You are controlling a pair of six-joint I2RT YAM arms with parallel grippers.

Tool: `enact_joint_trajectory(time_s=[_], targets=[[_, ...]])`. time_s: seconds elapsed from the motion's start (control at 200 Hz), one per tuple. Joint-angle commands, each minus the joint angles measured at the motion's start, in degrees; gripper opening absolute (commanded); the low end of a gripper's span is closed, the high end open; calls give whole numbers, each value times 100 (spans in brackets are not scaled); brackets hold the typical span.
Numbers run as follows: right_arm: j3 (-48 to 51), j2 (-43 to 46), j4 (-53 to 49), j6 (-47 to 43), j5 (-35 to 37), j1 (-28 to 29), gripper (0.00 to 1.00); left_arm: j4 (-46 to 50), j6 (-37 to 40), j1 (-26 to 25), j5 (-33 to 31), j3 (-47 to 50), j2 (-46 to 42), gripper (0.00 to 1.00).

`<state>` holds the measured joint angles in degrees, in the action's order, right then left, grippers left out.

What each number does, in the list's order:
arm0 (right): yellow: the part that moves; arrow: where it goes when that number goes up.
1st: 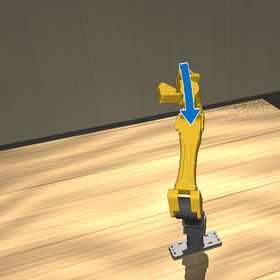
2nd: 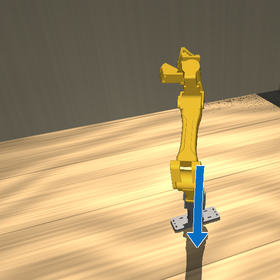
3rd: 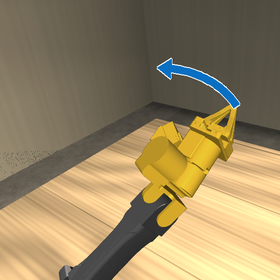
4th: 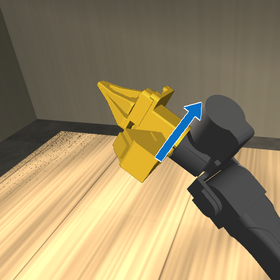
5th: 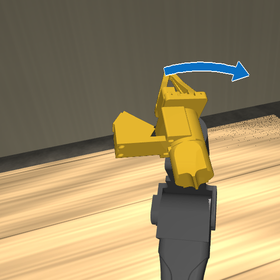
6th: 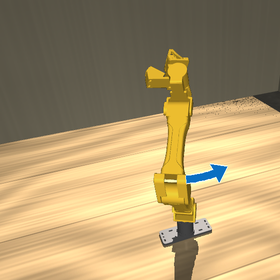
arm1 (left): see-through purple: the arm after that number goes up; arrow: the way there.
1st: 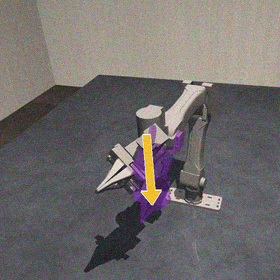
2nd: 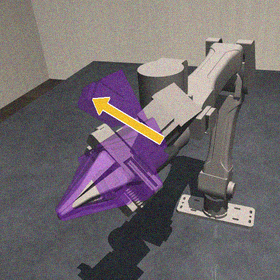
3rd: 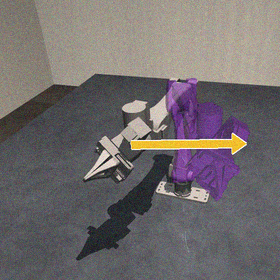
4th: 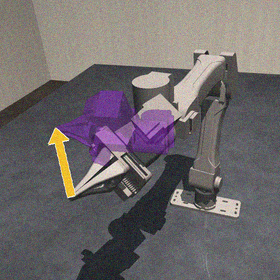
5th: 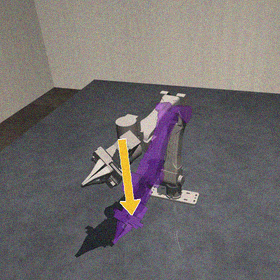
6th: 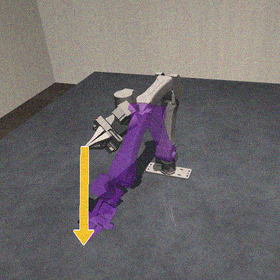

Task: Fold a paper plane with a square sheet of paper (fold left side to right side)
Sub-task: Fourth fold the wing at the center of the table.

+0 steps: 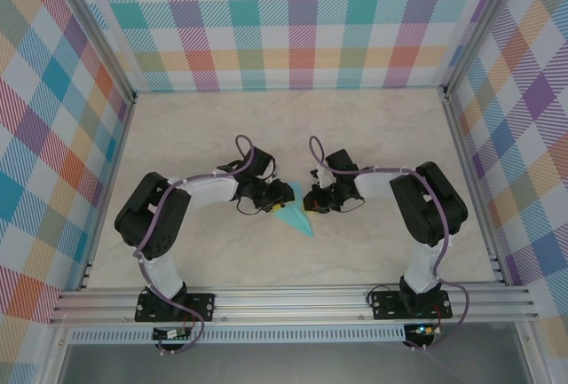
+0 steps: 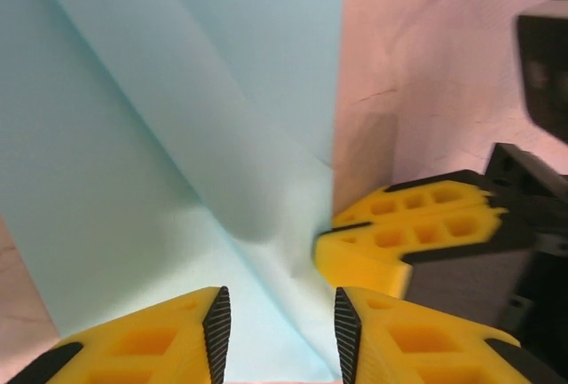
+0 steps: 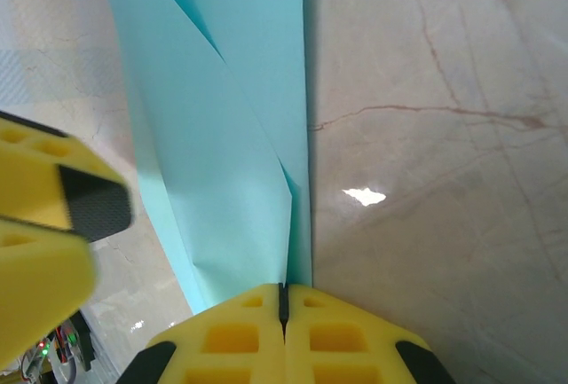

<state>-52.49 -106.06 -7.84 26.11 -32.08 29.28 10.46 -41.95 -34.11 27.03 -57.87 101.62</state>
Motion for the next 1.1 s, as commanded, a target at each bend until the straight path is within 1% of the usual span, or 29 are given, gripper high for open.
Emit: enact_joint_trajectory(time_s=[0.0,0.105,0.18,0.38,0.56,0.735,0.84,0.96,1.04,1.095], targets=[[63,-275,-438,-150,481,78,3,229,170,-43,-12,-266,-188,32],[45,-275,-458,-178,499,87,4,106,130,-43,168,-404,64,21],[29,-284,-499,-206,535,104,4,-15,85,-52,264,-475,241,18],[-20,-293,-571,-242,577,136,4,-103,92,-52,372,-699,692,17],[-51,-310,-600,-269,593,151,4,-99,113,-52,222,-687,974,16],[-68,-276,-610,-283,585,151,5,-44,93,-52,56,-486,1044,15],[-102,-169,-530,-216,469,149,9,-30,69,-50,-11,-285,1026,15],[-249,98,-574,-204,469,140,16,-150,-19,-52,-31,-68,1000,15],[-369,414,-787,-250,649,125,22,-210,-58,-52,-44,20,984,14],[-423,669,-1002,-285,806,101,29,-206,-68,-52,-63,45,976,14]])
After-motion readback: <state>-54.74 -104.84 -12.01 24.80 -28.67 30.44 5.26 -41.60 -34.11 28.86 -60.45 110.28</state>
